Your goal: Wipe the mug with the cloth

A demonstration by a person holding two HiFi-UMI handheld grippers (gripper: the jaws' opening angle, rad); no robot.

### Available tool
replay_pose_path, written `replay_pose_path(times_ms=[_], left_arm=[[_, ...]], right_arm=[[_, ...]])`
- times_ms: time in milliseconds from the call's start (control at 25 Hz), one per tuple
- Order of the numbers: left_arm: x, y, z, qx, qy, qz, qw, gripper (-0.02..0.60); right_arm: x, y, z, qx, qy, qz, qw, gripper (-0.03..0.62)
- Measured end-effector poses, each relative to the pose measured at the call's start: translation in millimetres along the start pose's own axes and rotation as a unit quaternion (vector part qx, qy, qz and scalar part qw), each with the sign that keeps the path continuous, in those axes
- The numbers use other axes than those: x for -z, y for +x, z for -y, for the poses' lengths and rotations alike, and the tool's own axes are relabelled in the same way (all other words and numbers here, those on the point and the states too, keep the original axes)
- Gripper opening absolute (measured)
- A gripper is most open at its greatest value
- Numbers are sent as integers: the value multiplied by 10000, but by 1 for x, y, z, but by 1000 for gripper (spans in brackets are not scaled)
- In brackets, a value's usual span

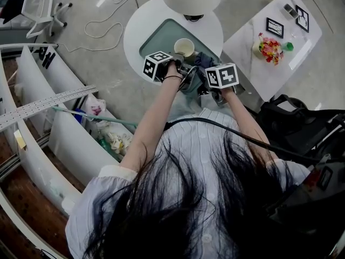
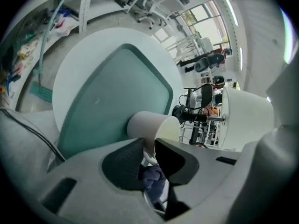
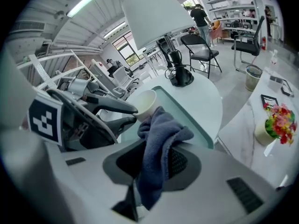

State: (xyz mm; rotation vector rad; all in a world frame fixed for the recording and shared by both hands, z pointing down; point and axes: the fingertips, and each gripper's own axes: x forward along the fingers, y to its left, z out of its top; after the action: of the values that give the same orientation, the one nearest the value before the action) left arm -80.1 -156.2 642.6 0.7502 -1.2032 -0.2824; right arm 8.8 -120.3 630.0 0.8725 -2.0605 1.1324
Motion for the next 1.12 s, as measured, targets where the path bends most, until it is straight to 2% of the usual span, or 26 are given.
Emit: replay_pose_path(times_ms=[120, 400, 600, 760, 1000, 1120], left_arm=[[7, 2, 0, 129, -254, -163, 9995, 66], [7, -2, 2, 290, 244, -560, 9977, 66], [3, -11, 5, 307, 1030, -652, 9921, 66], [4, -20, 9, 431, 1456, -691, 9860, 66], [2, -39, -1, 355, 2218, -444, 9734, 64], [9, -49, -2, 456, 2612, -387, 9634, 63]], right_arm=[[4, 2, -4, -50, -97, -76, 9999, 94], [4, -1, -7, -107, -212, -90, 9997, 94], [2, -4, -8, -239, -212, -22, 9995, 94], [-8, -10, -13, -299, -406, 86, 9987, 94], [-15, -18, -22, -527, -545, 161, 9970, 94], [-16, -24, -19, -566, -628, 157, 9963, 94]])
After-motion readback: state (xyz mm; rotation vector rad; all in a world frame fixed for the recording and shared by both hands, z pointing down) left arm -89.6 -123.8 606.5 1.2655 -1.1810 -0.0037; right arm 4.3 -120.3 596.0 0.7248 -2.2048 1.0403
